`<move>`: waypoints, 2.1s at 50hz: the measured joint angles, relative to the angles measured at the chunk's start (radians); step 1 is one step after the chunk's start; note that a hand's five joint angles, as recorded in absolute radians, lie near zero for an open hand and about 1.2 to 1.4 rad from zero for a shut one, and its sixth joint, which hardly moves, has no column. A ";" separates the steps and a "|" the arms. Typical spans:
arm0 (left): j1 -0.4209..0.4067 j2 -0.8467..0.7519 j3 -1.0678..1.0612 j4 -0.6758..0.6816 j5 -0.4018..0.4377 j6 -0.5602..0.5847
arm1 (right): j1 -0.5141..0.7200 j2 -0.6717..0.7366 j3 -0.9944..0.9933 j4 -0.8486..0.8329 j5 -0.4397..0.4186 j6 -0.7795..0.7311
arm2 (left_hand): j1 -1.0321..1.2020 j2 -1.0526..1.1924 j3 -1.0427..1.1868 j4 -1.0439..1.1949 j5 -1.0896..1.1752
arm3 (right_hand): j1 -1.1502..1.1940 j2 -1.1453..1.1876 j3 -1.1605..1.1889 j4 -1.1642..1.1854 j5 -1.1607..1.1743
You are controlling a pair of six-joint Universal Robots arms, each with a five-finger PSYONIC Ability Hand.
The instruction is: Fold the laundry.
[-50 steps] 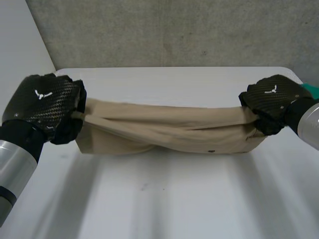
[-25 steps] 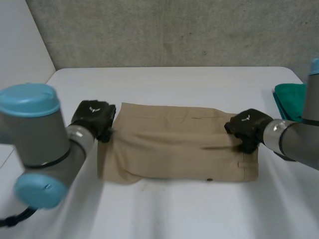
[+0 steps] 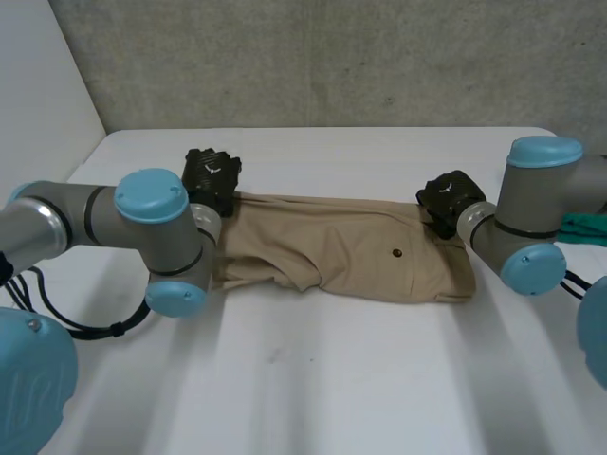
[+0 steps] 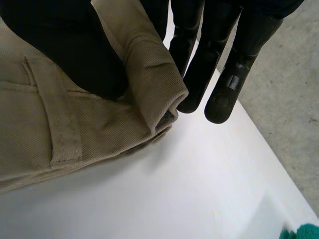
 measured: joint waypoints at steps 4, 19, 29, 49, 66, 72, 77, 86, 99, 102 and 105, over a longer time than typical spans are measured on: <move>0.001 -0.036 0.031 0.068 0.001 0.045 | 0.007 0.045 -0.046 -0.048 0.003 -0.026 | 0.000 0.000 0.000 0.000 0.000 | 0.000 0.000 0.000 0.000 0.000; -0.013 -0.067 0.048 0.123 0.001 0.096 | 0.019 0.026 -0.047 -0.160 0.076 -0.027 | -0.885 -0.960 -0.949 -0.965 -0.927 | -0.770 -0.937 -0.978 -0.953 -0.921; -0.017 0.158 -0.111 0.100 -0.004 0.074 | 0.012 -0.189 0.040 -0.120 0.124 0.060 | -0.885 -0.960 -0.949 -0.965 -0.927 | -0.773 -0.943 -0.982 -0.954 -0.936; 0.043 0.372 -0.451 -0.144 0.106 -0.112 | -0.080 -0.483 0.573 0.066 -0.129 0.294 | -0.698 -0.773 -0.763 -0.773 -0.726 | -0.705 -0.839 -0.877 -0.867 -0.853; 0.042 0.196 -0.355 -0.132 0.099 -0.103 | -0.117 -0.438 0.726 -0.166 -0.168 0.315 | 0.032 -0.006 -0.002 -0.004 0.000 | -0.470 -0.564 -0.604 -0.596 -0.601; 0.041 0.205 -0.357 -0.113 0.050 -0.090 | -0.118 -0.418 0.733 -0.199 -0.165 0.306 | 0.032 -0.004 -0.001 -0.001 0.000 | -0.466 -0.556 -0.592 -0.585 -0.591; 0.045 0.217 -0.367 -0.096 0.003 -0.055 | -0.117 -0.396 0.734 -0.222 -0.163 0.295 | 0.032 -0.004 -0.001 -0.001 0.000 | -0.466 -0.556 -0.591 -0.585 -0.591; 0.043 0.254 -0.401 -0.088 -0.006 -0.020 | -0.117 -0.372 0.731 -0.251 -0.153 0.237 | -0.199 -0.245 -0.235 -0.247 -0.203 | -0.225 -0.192 -0.245 -0.214 -0.240; 0.023 0.385 -0.474 -0.090 0.004 -0.030 | -0.162 -0.422 0.733 -0.231 -0.144 0.170 | -0.746 -0.838 -0.830 -0.847 -0.812 | -0.047 0.016 -0.046 0.000 -0.021; 0.024 0.425 -0.496 -0.090 0.003 -0.032 | -0.197 -0.453 0.735 -0.200 -0.142 0.107 | -0.746 -0.838 -0.830 -0.847 -0.813 | -0.044 0.016 -0.046 0.000 -0.021; 0.025 0.461 -0.521 -0.090 0.003 -0.033 | -0.226 -0.471 0.730 -0.164 -0.139 0.030 | -0.746 -0.845 -0.834 -0.855 -0.820 | -0.035 0.016 -0.046 0.000 -0.021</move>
